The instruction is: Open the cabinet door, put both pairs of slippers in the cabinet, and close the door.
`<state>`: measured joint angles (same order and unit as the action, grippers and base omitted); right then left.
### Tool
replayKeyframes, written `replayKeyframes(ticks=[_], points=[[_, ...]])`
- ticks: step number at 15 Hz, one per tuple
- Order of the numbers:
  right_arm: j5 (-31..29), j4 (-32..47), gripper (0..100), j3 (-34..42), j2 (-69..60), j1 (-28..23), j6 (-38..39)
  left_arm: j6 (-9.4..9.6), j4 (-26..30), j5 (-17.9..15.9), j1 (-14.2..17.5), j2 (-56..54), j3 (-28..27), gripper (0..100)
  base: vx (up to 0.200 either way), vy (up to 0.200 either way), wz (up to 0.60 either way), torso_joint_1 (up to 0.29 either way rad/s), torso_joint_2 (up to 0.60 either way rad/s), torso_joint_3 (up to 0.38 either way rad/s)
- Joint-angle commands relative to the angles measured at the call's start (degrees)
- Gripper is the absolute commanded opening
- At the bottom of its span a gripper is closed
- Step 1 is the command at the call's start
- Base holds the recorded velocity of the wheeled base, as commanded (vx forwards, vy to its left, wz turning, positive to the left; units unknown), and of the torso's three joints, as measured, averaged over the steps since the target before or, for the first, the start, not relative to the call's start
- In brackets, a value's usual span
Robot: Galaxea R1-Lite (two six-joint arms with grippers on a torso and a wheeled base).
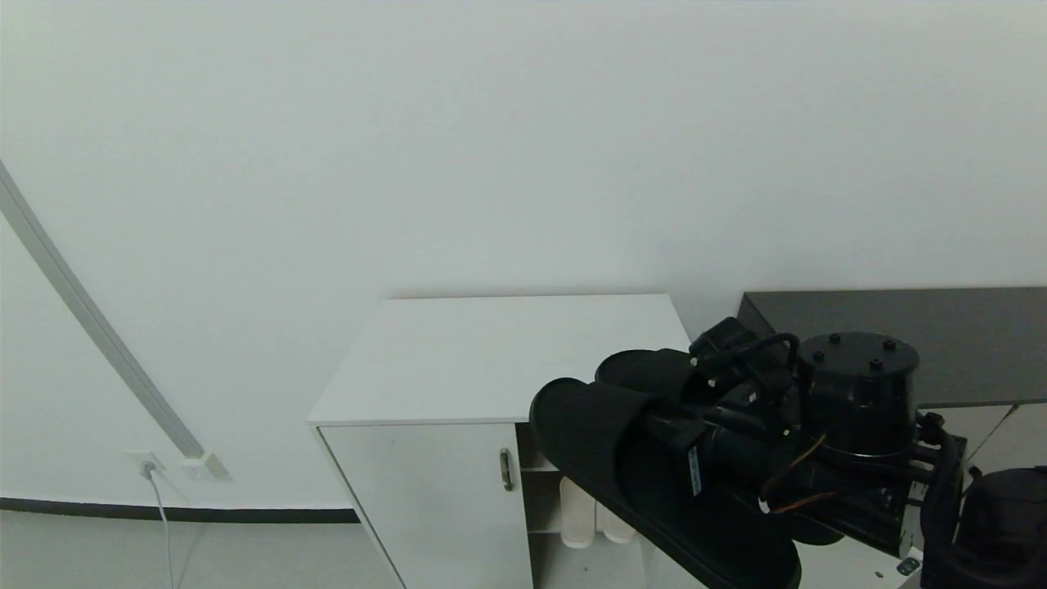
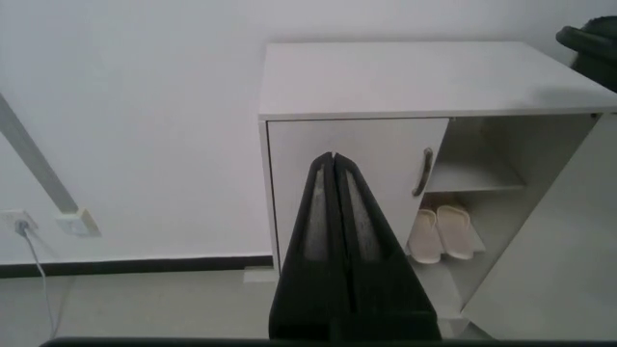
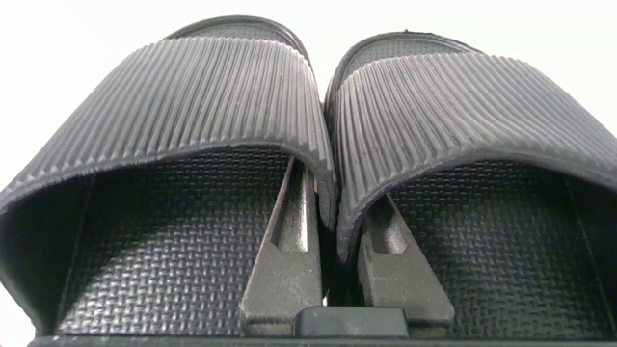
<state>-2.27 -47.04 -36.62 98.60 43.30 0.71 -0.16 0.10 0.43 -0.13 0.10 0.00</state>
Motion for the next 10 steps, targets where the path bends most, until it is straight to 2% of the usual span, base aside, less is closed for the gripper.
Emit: replayKeyframes(ticks=[1, 4, 7, 10], points=[[0.07, -0.07, 0, 0.06, 0.02, 0.2, 0.0, -0.02, -0.01, 0.01, -0.04, -0.01, 0.0, 0, 0.0, 0.0, 0.0, 0.0, 0.0, 0.0], [0.07, -0.59, 0, 0.06, 0.81, -0.32, 0.08, 0.07, -0.01, 0.01, -0.04, -0.01, 0.0, 0, 0.0, 0.0, 0.0, 0.0, 0.0, 0.0], [0.07, -1.12, 0, 0.15, 1.6, -0.5, 0.08, 0.07, -0.01, 0.01, -0.04, -0.01, 0.0, 0, -0.2, 0.0, 0.0, 0.009, 0.01, 0.001], [0.07, -1.82, 0, 0.15, 1.69, -1.03, 0.08, 0.07, -0.01, 0.01, -0.04, -0.01, 0.0, 0, 0.0, 0.0, 0.0, 0.0, 0.0, 0.0]])
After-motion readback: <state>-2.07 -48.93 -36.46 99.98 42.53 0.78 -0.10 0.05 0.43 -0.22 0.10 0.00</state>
